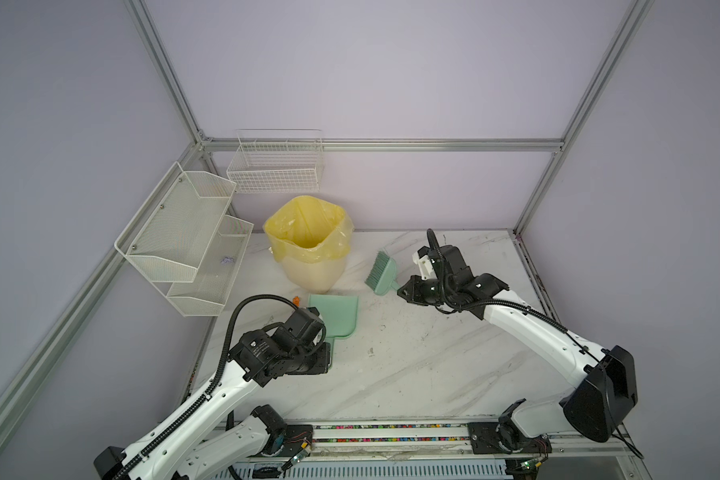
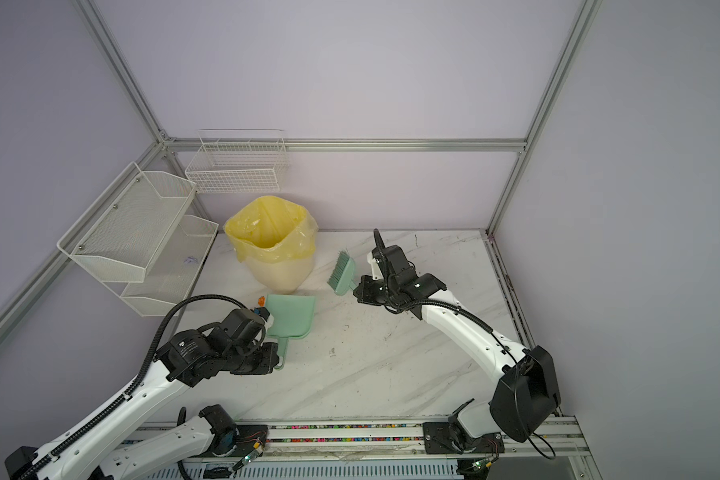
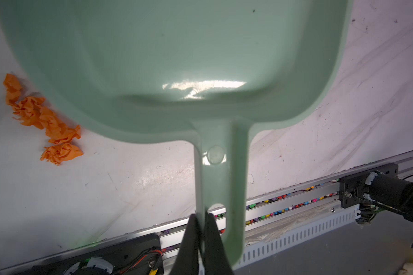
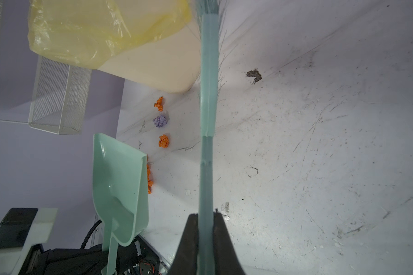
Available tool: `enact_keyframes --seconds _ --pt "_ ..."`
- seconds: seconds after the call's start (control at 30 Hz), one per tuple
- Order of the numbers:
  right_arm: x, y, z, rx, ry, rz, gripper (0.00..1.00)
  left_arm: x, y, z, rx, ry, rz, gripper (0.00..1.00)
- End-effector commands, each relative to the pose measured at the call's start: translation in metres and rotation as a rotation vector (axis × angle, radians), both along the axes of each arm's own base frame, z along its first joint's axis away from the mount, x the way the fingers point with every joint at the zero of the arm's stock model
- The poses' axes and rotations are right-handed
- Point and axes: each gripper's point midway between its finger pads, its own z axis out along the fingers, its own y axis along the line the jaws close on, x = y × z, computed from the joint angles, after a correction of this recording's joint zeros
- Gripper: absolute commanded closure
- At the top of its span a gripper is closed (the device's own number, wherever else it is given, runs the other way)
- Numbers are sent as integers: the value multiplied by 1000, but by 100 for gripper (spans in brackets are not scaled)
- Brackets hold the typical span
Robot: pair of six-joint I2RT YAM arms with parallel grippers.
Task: Sweep away the paper scraps from the table
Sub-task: 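Lower the dustpan beside the remaining scraps while the right gripper brings the brush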
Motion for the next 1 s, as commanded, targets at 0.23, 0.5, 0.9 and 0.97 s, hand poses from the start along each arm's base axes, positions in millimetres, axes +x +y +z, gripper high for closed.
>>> enact_keyframes --seconds 0.23,0.5,0.9,0.97 --pt "-2 2 10 42 -34 -15 100 8 14 -3 41 -3 39 100" --pt "-7 12 10 57 -27 2 100 15 19 -6 27 10 55 100" --pt "-13 19 3 69 -7 14 100 22 31 -16 18 35 87 100" --pt "-14 21 1 69 -3 17 100 23 32 -17 18 38 92 100"
